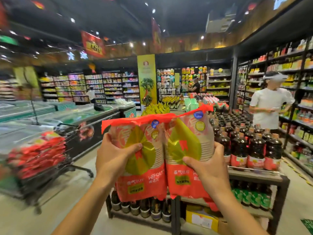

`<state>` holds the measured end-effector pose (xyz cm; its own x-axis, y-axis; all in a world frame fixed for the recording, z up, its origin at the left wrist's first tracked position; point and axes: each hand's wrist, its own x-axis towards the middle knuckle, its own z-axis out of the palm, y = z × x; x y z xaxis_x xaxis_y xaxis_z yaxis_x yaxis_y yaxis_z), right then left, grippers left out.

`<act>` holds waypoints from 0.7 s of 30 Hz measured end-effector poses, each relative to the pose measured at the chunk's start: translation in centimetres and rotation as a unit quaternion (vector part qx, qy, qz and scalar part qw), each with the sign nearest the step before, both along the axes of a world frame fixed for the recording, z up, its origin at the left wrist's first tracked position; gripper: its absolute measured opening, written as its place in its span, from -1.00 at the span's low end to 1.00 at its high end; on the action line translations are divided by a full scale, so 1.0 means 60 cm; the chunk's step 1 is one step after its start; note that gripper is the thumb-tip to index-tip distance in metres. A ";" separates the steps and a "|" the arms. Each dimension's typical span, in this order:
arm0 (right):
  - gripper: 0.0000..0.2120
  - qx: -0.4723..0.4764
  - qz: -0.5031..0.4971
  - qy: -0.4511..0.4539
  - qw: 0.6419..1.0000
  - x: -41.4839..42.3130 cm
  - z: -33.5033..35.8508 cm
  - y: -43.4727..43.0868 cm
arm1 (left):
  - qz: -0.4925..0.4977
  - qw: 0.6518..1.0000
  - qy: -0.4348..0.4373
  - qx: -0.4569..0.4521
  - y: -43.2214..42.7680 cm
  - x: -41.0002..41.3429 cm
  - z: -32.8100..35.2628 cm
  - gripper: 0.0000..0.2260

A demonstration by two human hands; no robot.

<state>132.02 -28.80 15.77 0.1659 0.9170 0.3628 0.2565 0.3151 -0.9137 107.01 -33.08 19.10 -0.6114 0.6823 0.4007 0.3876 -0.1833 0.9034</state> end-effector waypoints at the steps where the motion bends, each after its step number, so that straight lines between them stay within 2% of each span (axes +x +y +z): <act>1: -0.19 0.005 0.013 0.001 1.000 -0.013 0.000 0.020 | 0.016 1.000 0.001 0.002 0.011 -0.011 0.004 -0.23; 4: -0.28 0.008 0.060 0.003 0.998 -0.045 0.001 0.084 | 0.056 0.998 0.012 0.004 0.037 -0.039 0.013 -0.14; 10: -0.26 0.013 0.143 0.002 0.990 -0.115 0.001 0.193 | 0.134 0.991 0.010 0.011 0.072 -0.091 0.011 -0.17; 17: -0.29 -0.008 0.233 0.002 0.972 -0.222 -0.012 0.253 | 0.230 0.973 0.018 -0.014 0.069 -0.153 0.004 -0.23; 21: -0.29 -0.006 0.275 0.002 0.961 -0.294 -0.007 0.269 | 0.292 0.956 0.016 -0.024 0.051 -0.203 0.007 -0.11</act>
